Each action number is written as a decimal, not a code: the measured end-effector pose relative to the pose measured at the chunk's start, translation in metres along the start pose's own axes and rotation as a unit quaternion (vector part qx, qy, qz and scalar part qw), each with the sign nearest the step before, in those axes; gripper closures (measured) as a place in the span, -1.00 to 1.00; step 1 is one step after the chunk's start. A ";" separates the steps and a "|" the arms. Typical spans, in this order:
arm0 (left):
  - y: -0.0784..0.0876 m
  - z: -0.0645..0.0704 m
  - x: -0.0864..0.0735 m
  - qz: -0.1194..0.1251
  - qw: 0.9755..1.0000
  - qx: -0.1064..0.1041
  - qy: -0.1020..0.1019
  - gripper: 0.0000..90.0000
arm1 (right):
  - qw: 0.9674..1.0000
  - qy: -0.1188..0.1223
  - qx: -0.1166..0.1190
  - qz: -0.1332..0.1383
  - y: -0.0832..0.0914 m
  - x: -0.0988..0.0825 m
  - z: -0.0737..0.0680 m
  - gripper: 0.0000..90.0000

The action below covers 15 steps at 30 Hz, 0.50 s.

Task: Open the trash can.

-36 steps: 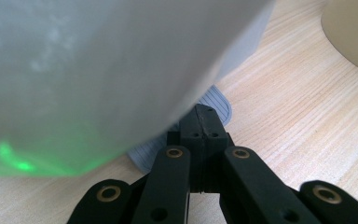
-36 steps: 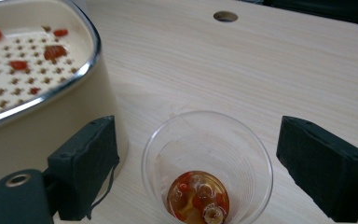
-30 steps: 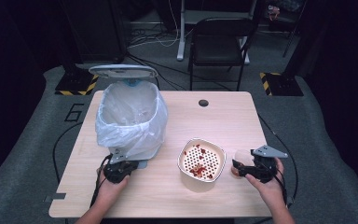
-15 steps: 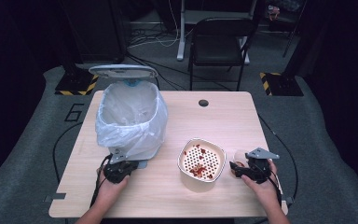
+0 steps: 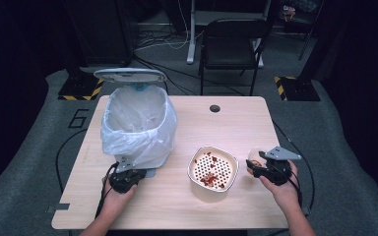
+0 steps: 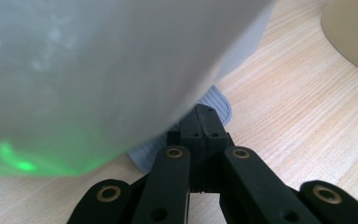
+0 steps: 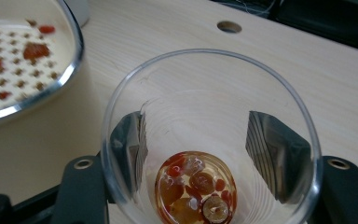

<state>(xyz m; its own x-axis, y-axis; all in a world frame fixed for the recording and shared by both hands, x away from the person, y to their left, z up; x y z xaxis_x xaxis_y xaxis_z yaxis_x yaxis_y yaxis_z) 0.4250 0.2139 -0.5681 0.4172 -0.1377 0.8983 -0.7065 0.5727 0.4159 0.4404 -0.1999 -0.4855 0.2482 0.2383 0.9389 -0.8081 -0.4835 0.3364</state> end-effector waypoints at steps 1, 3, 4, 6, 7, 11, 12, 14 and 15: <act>0.000 0.000 0.000 0.000 1.000 0.001 0.001 1.00 | 1.000 0.006 0.004 0.004 -0.001 0.006 -0.001 -0.15; 0.000 0.000 0.000 0.000 1.000 0.001 0.001 1.00 | 1.000 0.022 0.016 0.009 -0.002 0.017 -0.003 -0.15; 0.000 0.000 0.000 0.001 1.000 0.000 0.000 1.00 | 0.999 0.037 0.022 0.013 -0.004 0.024 -0.005 -0.15; 0.000 0.000 0.000 0.000 1.000 0.000 -0.001 1.00 | 0.998 0.051 0.029 0.009 -0.007 0.033 -0.007 -0.14; 0.000 0.000 0.000 0.000 1.000 0.001 -0.001 1.00 | 0.997 0.061 0.035 0.005 -0.009 0.037 -0.009 -0.13; 0.000 0.000 0.000 0.000 1.000 0.001 0.000 1.00 | 0.994 0.103 0.043 0.003 -0.018 0.053 -0.013 -0.13; 0.000 0.000 0.000 0.000 1.000 0.001 0.000 1.00 | 0.993 0.109 0.047 0.006 -0.020 0.057 -0.013 -0.12; 0.000 0.000 0.000 0.000 1.000 0.000 0.000 1.00 | 0.992 0.116 0.056 0.011 -0.023 0.063 -0.013 -0.12; 0.000 0.000 0.000 0.000 1.000 0.000 0.000 1.00 | 0.990 0.125 0.060 0.015 -0.026 0.067 -0.012 -0.12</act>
Point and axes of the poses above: each handheld gripper's, and its own axes: y roughly backward along the jaws, x roughly out of its top, z roughly to its right, the point moved 8 cm from there along -y, roughly forward along the jaws, and after that the axes turned 13 degrees about z, right-handed, at the moved point
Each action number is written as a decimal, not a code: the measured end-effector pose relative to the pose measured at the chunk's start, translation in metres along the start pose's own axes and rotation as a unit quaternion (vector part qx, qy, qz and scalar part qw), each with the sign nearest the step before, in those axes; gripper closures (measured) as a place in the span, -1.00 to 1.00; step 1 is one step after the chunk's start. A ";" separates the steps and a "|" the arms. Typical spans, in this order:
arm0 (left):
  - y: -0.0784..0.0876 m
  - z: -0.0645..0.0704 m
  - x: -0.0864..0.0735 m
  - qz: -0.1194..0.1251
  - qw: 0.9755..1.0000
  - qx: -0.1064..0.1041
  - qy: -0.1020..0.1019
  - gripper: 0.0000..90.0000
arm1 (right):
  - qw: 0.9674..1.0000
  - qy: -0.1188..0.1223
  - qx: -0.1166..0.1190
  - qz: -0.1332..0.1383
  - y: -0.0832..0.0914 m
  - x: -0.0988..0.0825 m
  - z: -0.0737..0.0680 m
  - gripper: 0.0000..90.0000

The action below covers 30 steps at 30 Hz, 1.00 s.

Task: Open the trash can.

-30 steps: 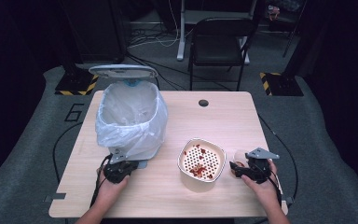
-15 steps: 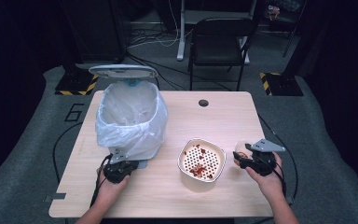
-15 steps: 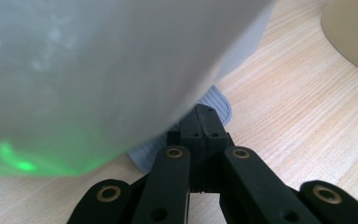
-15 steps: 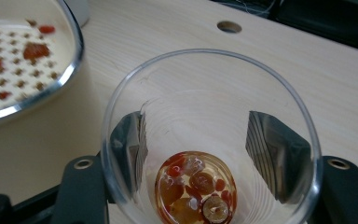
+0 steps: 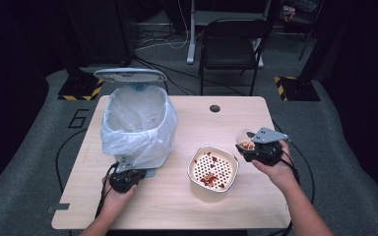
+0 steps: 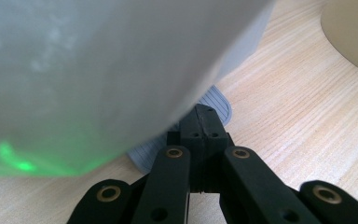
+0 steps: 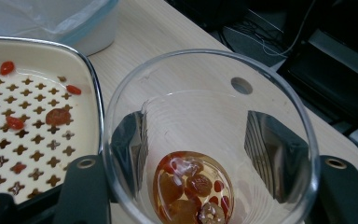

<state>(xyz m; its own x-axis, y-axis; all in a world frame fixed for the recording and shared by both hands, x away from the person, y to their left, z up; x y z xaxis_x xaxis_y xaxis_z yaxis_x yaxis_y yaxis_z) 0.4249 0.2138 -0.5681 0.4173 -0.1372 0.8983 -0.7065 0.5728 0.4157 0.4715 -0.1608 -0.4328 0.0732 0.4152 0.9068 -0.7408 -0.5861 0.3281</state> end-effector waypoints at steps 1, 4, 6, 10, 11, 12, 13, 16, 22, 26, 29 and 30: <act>0.000 0.000 0.000 0.000 1.000 0.000 0.000 1.00 | 1.000 0.005 0.006 0.001 -0.002 0.002 0.001 -0.12; 0.000 0.000 0.000 0.000 1.000 0.000 0.000 1.00 | 0.999 0.036 0.025 0.004 -0.011 0.010 0.003 -0.12; 0.000 0.000 0.000 0.000 1.000 0.001 0.000 1.00 | 0.998 0.048 0.035 0.007 -0.014 0.014 0.003 -0.12; 0.000 0.000 0.000 0.002 1.000 -0.001 0.002 1.00 | 0.994 0.091 0.058 0.013 -0.022 0.023 -0.003 -0.12; 0.000 0.000 0.000 -0.001 1.000 0.000 0.001 1.00 | 0.992 0.107 0.058 0.013 -0.023 0.025 -0.005 -0.12; 0.000 0.000 0.000 -0.001 1.000 -0.001 0.001 1.00 | 0.990 0.126 0.065 0.015 -0.024 0.029 -0.008 -0.12; 0.000 0.000 0.000 0.001 1.000 -0.002 0.001 1.00 | 0.988 0.140 0.069 0.015 -0.025 0.031 -0.010 -0.12; 0.000 0.000 0.000 0.000 1.000 -0.002 0.001 1.00 | 0.981 0.179 0.076 0.015 -0.026 0.038 -0.018 -0.12; 0.000 0.000 0.000 0.000 1.000 -0.001 0.000 1.00 | 0.970 0.226 0.087 0.006 -0.026 0.045 -0.030 -0.12; 0.000 0.000 0.000 0.000 1.000 -0.002 0.000 1.00 | 0.961 0.263 0.091 0.006 -0.026 0.048 -0.036 -0.12; 0.000 0.000 0.000 0.000 1.000 -0.002 0.000 1.00 | 0.950 0.298 0.091 0.000 -0.024 0.050 -0.040 -0.12; 0.000 0.000 0.000 0.000 1.000 -0.001 0.000 1.00 | 0.947 0.307 0.090 -0.001 -0.024 0.051 -0.041 -0.12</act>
Point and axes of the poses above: each handheld gripper's, and its own axes: y roughly backward along the jaws, x roughly out of its top, z roughly to its right, the point moved 8 cm from there along -y, roughly forward along the jaws, and after that the axes turned 13 degrees about z, right-handed, at the moved point
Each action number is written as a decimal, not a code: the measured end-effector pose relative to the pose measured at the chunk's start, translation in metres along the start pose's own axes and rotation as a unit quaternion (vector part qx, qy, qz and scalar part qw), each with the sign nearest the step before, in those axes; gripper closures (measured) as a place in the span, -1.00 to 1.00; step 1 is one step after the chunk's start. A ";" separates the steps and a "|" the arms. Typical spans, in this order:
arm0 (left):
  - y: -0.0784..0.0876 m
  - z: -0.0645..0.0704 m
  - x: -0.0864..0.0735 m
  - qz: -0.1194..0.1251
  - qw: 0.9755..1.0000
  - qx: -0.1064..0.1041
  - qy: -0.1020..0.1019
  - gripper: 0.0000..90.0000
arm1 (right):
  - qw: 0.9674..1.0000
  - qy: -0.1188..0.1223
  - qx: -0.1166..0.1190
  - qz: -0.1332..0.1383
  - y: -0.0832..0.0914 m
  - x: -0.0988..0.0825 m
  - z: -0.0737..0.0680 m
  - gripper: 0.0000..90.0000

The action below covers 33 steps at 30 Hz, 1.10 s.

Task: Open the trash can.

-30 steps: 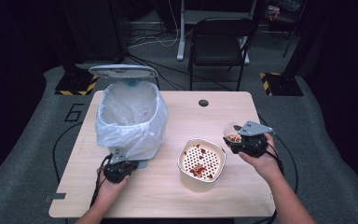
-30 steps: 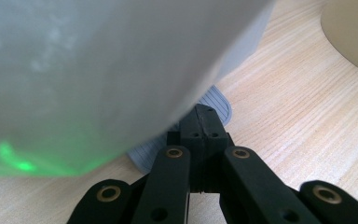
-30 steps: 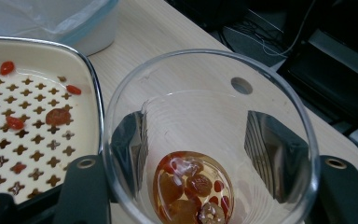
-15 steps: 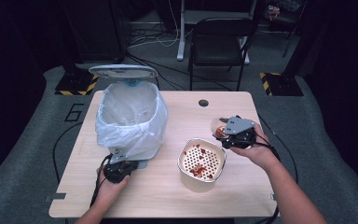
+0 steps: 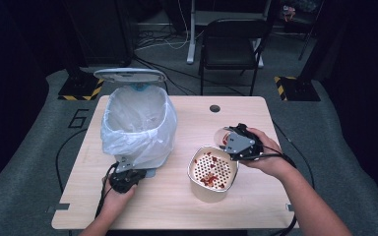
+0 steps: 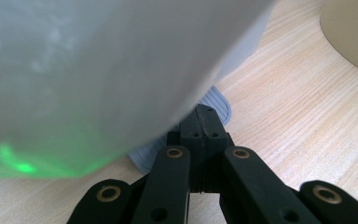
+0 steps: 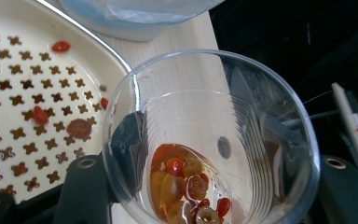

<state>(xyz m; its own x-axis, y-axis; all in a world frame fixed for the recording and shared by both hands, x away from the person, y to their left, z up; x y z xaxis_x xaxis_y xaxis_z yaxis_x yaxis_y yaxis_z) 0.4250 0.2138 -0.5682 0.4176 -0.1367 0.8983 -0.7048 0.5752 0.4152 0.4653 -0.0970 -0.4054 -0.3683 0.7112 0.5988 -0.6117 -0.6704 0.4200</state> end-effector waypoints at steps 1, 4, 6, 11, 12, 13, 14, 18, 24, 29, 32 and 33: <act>0.000 0.000 0.000 0.000 1.000 0.000 -0.001 1.00 | 1.000 0.015 0.001 -0.002 0.000 0.002 -0.001 -0.12; 0.000 0.000 0.000 0.000 1.000 0.000 -0.001 1.00 | 0.999 0.050 0.013 -0.015 -0.001 0.008 -0.008 -0.12; 0.000 0.000 0.000 0.000 1.000 0.000 0.000 1.00 | 0.996 0.080 0.017 -0.019 -0.002 0.013 -0.012 -0.11; 0.000 0.000 0.000 0.002 1.000 -0.001 0.000 1.00 | 0.984 0.171 0.020 -0.043 -0.005 0.026 -0.025 -0.11; 0.000 0.000 0.000 0.002 1.000 0.000 0.000 1.00 | 0.982 0.181 0.023 -0.045 -0.005 0.027 -0.027 -0.12; 0.000 0.000 0.000 0.002 1.000 -0.001 0.000 1.00 | 0.978 0.203 0.024 -0.049 -0.006 0.029 -0.029 -0.12; 0.000 0.000 0.000 0.002 1.000 -0.001 0.000 1.00 | 0.973 0.222 0.023 -0.056 -0.007 0.031 -0.031 -0.11; 0.000 0.000 0.000 0.000 1.000 0.000 -0.001 1.00 | 0.946 0.311 0.026 -0.086 -0.009 0.032 -0.033 -0.12; 0.000 0.000 0.000 0.000 1.000 0.000 0.000 1.00 | 0.907 0.403 0.016 -0.119 -0.012 0.030 -0.041 -0.11; -0.001 0.002 0.001 0.008 1.000 0.000 0.008 1.00 | 0.859 0.494 0.010 -0.132 -0.013 0.032 -0.045 -0.11; 0.000 0.000 0.000 0.000 1.000 0.000 0.000 1.00 | 0.847 0.518 -0.004 -0.122 -0.013 0.035 -0.050 -0.11; 0.000 0.000 0.000 0.000 1.000 0.000 0.001 1.00 | 0.817 0.561 0.003 -0.132 -0.013 0.039 -0.047 -0.12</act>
Point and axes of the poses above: each handheld gripper's, and its own axes: y roughly backward along the jaws, x roughly out of its top, z roughly to its right, the point moved 8 cm from there along -y, roughly forward along the jaws, and after that the axes turned 13 degrees about z, right-handed, at the moved point
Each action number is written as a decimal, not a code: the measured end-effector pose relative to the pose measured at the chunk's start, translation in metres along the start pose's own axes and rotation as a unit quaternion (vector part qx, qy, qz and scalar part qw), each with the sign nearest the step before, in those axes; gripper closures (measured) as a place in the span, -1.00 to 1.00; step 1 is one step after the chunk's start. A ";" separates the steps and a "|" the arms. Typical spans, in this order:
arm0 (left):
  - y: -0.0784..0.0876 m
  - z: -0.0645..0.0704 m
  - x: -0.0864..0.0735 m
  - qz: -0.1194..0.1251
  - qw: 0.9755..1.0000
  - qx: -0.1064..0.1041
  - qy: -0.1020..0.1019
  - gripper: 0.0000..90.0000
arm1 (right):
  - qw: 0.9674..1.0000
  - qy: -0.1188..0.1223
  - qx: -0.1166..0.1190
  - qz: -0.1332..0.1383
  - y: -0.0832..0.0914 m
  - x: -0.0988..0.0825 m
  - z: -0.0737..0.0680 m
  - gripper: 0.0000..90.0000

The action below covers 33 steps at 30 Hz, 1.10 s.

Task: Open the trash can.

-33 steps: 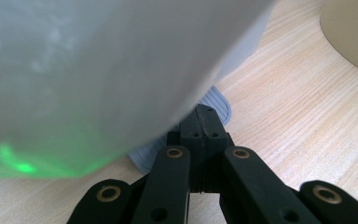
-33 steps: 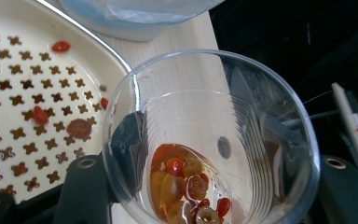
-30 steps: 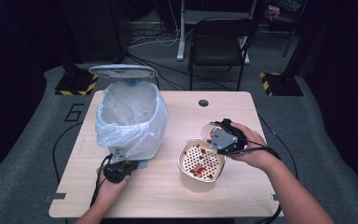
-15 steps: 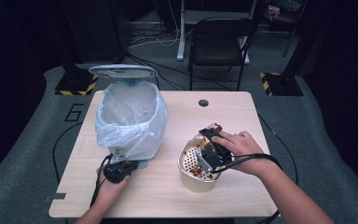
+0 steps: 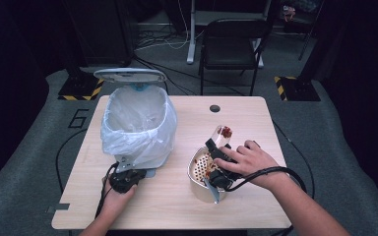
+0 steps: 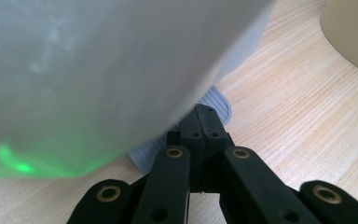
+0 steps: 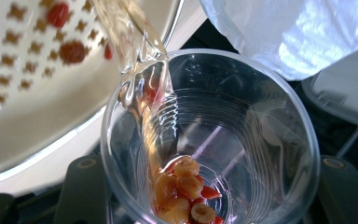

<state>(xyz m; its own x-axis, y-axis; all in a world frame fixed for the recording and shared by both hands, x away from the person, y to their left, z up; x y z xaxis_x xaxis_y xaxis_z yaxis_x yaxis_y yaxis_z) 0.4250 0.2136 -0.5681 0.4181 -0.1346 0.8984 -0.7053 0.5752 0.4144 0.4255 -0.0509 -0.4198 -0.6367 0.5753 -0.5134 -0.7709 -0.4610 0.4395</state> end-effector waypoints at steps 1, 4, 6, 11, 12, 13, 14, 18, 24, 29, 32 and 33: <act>0.000 0.000 0.000 0.000 1.000 0.000 0.000 1.00 | 1.000 0.004 0.003 -0.005 0.000 0.001 -0.004 -0.12; 0.000 0.000 0.000 -0.001 1.000 0.001 -0.001 1.00 | 0.999 -0.040 -0.027 -0.015 -0.002 0.007 -0.015 -0.12; 0.000 0.000 0.000 -0.001 1.000 0.001 -0.001 1.00 | 1.000 -0.004 -0.026 -0.016 -0.003 0.006 -0.015 -0.12; 0.000 0.000 0.000 0.000 1.000 0.000 -0.001 1.00 | 0.999 0.007 -0.030 -0.022 -0.002 0.007 -0.017 -0.12; 0.000 0.000 0.000 0.000 1.000 0.001 -0.001 1.00 | 0.999 0.008 -0.028 -0.021 -0.002 0.007 -0.017 -0.12; 0.000 0.000 0.000 0.000 1.000 0.001 0.000 1.00 | 0.999 0.011 -0.025 -0.019 -0.002 0.008 -0.018 -0.12; 0.000 0.000 0.000 0.000 1.000 0.001 -0.001 1.00 | 0.999 0.011 -0.025 -0.019 -0.002 0.008 -0.018 -0.12; 0.000 0.000 0.000 0.000 1.000 0.001 -0.001 1.00 | 0.999 0.012 -0.027 -0.017 -0.002 0.010 -0.019 -0.12; 0.000 0.000 0.000 0.000 1.000 0.001 -0.001 1.00 | 0.999 0.015 -0.026 -0.021 -0.002 0.009 -0.018 -0.12; 0.000 0.000 0.000 0.000 1.000 0.001 -0.001 1.00 | 0.999 0.031 -0.035 -0.023 -0.001 0.011 -0.016 -0.13; 0.000 0.000 0.000 -0.001 1.000 0.001 -0.001 1.00 | 0.998 0.032 -0.039 -0.024 -0.001 0.011 -0.015 -0.13; 0.000 0.000 0.000 0.000 1.000 0.001 -0.001 1.00 | 0.998 0.037 -0.040 -0.025 0.000 0.011 -0.015 -0.13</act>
<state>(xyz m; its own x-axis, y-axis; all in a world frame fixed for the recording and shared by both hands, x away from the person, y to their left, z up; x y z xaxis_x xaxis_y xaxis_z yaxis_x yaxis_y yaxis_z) 0.4249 0.2136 -0.5681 0.4173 -0.1368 0.8984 -0.7056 0.5742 0.4152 0.4183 -0.0543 -0.4365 -0.5954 0.5491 -0.5866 -0.7982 -0.4874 0.3539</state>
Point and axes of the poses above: each handheld gripper's, and its own axes: y roughly backward along the jaws, x roughly out of its top, z roughly to its right, the point moved 8 cm from there along -y, roughly forward along the jaws, and after that the axes turned 13 degrees about z, right-handed, at the moved point
